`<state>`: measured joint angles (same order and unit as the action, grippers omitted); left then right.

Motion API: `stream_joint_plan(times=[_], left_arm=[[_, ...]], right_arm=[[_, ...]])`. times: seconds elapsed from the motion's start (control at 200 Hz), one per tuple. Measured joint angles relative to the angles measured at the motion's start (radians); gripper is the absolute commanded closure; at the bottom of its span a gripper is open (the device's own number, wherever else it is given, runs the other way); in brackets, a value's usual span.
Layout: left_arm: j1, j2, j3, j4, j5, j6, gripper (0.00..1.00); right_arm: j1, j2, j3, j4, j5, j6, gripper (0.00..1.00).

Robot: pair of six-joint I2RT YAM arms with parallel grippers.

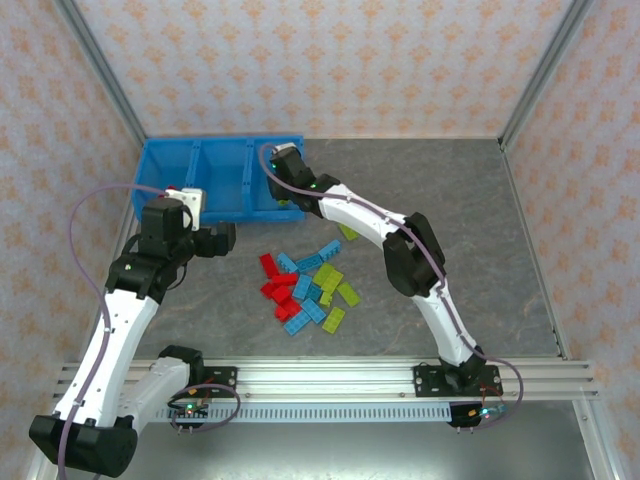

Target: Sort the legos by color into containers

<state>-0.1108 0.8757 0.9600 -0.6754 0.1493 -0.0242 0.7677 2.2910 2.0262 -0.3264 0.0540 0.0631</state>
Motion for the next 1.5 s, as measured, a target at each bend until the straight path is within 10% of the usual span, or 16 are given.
stream_joint_plan(times=[0.355, 0.671, 0.976, 1.501], left_arm=[[0.0, 0.085, 0.016, -0.014, -0.022, -0.067, 0.0], [-0.235, 0.275, 0.005, -0.006, -0.013, -0.607, 0.3], [-0.563, 0.651, 0.084, 0.041, -0.174, -0.969, 0.44], [-0.574, 0.885, 0.167, 0.047, -0.3, -1.049, 0.56]], right_arm=[[0.0, -0.502, -0.348, -0.078, -0.026, -0.009, 0.36], [-0.001, -1.138, -1.028, 0.099, -0.005, 0.048, 0.05], [-0.001, -1.177, -1.23, 0.077, 0.023, 0.124, 0.03], [-0.001, -1.193, -1.226, 0.06, 0.063, 0.119, 0.03]])
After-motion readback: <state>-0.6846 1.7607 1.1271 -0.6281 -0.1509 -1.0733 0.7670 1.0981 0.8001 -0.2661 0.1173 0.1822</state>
